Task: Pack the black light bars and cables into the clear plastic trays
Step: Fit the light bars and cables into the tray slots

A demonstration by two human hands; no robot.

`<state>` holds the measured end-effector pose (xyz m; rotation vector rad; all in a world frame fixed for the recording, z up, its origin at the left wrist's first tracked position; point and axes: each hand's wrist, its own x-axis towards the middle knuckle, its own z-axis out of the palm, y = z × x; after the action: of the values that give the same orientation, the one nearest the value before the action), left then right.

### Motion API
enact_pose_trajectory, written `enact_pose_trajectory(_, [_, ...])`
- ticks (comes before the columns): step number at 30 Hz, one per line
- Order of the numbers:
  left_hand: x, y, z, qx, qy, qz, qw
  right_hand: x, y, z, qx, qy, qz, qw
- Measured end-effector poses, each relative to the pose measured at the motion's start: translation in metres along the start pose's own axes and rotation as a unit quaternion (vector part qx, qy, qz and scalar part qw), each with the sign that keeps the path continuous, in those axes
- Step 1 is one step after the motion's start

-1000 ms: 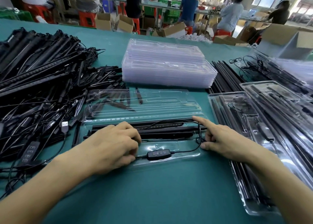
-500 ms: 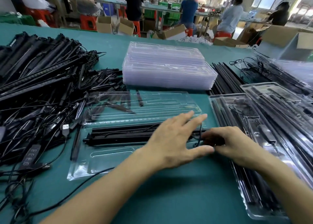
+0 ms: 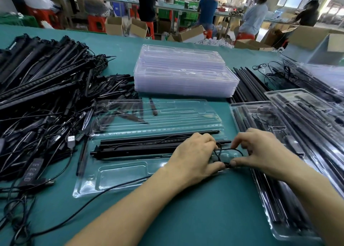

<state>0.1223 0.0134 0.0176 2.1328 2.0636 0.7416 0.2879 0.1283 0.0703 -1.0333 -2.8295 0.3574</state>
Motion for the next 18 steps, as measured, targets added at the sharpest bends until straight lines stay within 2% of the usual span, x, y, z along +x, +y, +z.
enact_pose_trajectory(6, [0.001, 0.0, 0.001, 0.042, -0.013, 0.025, 0.999, -0.005, -0.005, 0.0, -0.021, -0.062, 0.064, 0.996])
enact_pose_trajectory(9, [0.002, -0.001, 0.0, 0.034, -0.028, 0.027, 0.999, -0.007, -0.007, 0.003, -0.018, -0.061, 0.067, 0.996])
enact_pose_trajectory(18, [0.001, -0.002, 0.001, -0.013, -0.018, 0.011, 1.0, -0.006, -0.009, 0.009, 0.09, -0.038, 0.056, 0.994])
